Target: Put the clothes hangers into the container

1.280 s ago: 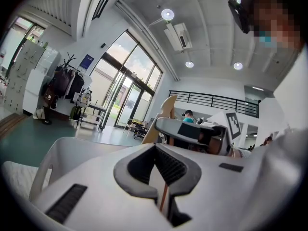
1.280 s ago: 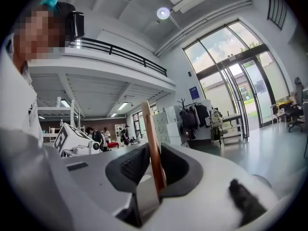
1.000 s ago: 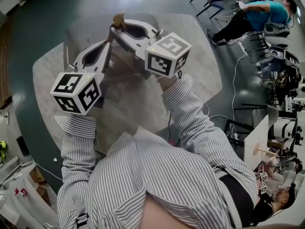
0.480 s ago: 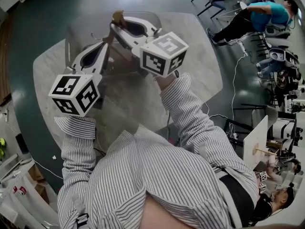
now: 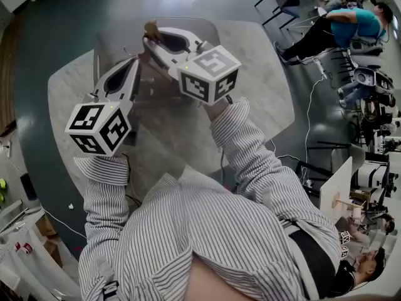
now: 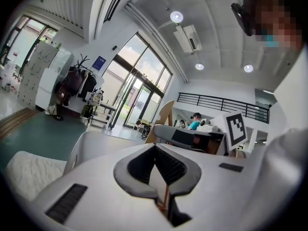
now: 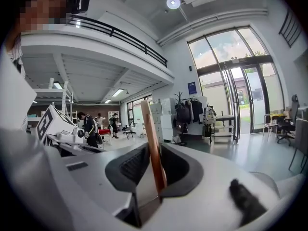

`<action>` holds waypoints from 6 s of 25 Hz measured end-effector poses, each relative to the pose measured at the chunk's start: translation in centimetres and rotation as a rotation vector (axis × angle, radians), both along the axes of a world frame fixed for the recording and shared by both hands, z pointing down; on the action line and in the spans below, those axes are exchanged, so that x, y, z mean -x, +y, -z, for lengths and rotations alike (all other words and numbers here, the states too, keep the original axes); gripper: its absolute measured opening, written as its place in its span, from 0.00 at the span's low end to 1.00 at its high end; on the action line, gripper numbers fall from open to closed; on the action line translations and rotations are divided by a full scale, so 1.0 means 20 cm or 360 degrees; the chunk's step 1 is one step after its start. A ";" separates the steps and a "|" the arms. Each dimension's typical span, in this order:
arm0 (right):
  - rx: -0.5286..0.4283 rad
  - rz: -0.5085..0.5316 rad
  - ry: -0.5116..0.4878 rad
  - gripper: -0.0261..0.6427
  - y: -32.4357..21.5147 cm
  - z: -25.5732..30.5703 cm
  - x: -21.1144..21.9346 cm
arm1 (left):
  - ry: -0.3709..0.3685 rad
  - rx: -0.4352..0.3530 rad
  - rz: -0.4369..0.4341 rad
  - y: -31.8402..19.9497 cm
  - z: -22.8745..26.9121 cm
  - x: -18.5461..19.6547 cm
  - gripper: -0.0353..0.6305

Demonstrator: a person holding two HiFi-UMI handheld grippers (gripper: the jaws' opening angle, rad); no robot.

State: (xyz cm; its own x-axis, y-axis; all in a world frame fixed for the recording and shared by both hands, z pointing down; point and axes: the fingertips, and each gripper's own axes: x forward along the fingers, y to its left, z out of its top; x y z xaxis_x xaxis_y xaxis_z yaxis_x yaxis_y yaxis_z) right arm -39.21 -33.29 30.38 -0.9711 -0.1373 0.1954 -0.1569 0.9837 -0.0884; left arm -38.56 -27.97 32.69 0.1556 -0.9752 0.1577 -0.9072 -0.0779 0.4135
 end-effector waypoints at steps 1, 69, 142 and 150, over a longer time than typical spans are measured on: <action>-0.0010 0.0002 0.0005 0.16 0.01 0.00 0.01 | -0.0009 0.0008 0.0015 0.01 0.00 0.01 0.07; 0.0014 0.0349 0.0018 0.13 0.73 0.01 -0.54 | -0.0203 0.0018 0.0217 0.62 0.15 -0.49 0.07; 0.0051 -0.0003 -0.0136 0.06 1.13 -0.08 -1.25 | -0.0123 0.0158 -0.0018 0.97 -0.12 -1.13 0.07; 0.0056 -0.0031 -0.0121 0.06 1.11 -0.09 -1.26 | -0.0115 0.0156 -0.0023 0.96 -0.12 -1.13 0.07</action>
